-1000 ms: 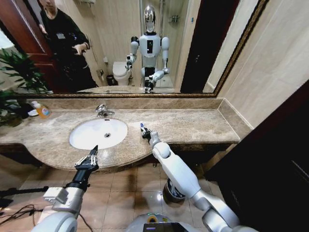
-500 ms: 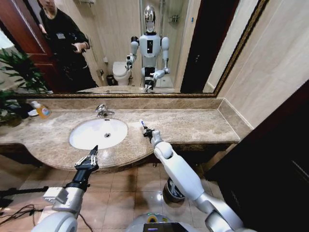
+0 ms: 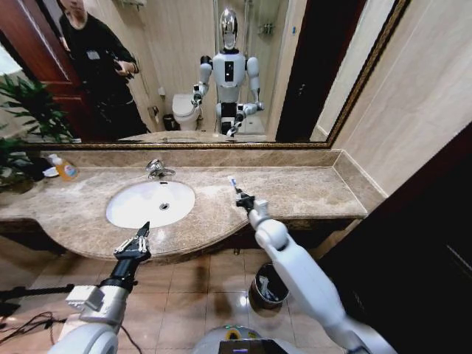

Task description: Pick up the trash from the sink and place it in the trash bin.

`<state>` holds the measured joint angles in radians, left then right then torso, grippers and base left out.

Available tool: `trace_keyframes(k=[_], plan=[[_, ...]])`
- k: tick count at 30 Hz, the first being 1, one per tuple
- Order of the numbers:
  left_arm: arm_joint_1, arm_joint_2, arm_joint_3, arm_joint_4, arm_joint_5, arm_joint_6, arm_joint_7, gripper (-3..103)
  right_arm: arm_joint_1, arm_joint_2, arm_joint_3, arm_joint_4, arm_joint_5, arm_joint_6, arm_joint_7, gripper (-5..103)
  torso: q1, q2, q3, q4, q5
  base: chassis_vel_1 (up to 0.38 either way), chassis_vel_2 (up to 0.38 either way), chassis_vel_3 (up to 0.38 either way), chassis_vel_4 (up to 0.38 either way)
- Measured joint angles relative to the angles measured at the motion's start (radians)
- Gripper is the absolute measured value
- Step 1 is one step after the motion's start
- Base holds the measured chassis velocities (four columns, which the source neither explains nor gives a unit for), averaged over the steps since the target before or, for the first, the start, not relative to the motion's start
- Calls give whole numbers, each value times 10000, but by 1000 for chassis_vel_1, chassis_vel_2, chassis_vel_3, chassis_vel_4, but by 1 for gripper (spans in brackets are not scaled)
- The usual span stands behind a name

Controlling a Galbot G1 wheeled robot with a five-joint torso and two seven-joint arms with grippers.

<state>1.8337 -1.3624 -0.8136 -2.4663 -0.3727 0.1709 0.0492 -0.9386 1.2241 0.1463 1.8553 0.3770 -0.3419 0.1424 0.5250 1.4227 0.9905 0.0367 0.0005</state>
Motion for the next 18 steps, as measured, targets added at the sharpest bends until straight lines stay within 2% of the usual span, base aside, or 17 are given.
trace_keyframes(k=[5, 10, 14, 16, 18], plan=[[0, 0, -1, 0, 0, 0, -6, 0, -1582, -783, 1196, 1149, 177, 392, -265, 0, 0, 1, -1, 0, -2, 0, 0, 0, 0], [0, 0, 0, 0, 0, 0, -4, 0, -2986, -1021, 1968, 1716, 176, 981, -232, 0, 0, 0, -1, 3, -2, 0, 0, 0, 0], [-1, 0, 0, 0, 0, 0, -1, 0, -3578, -1035, 2442, 1916, 175, 1156, -230, 0, 0, 0, -1, 1, -3, 0, 0, 0, 0], [-1, 0, 0, 0, 0, 0, -5, 0, -5147, -1007, 3784, 2363, 277, 1637, -439, 0, -1, 1, -1, 0, -3, 0, 0, 0, 0], [-1, 0, -1, 0, 0, 0, -5, 0, -5795, -905, 4211, 2483, 312, 1883, -584, 0, -1, 1, -1, 1, -3, 0, 0, 0, 0]])
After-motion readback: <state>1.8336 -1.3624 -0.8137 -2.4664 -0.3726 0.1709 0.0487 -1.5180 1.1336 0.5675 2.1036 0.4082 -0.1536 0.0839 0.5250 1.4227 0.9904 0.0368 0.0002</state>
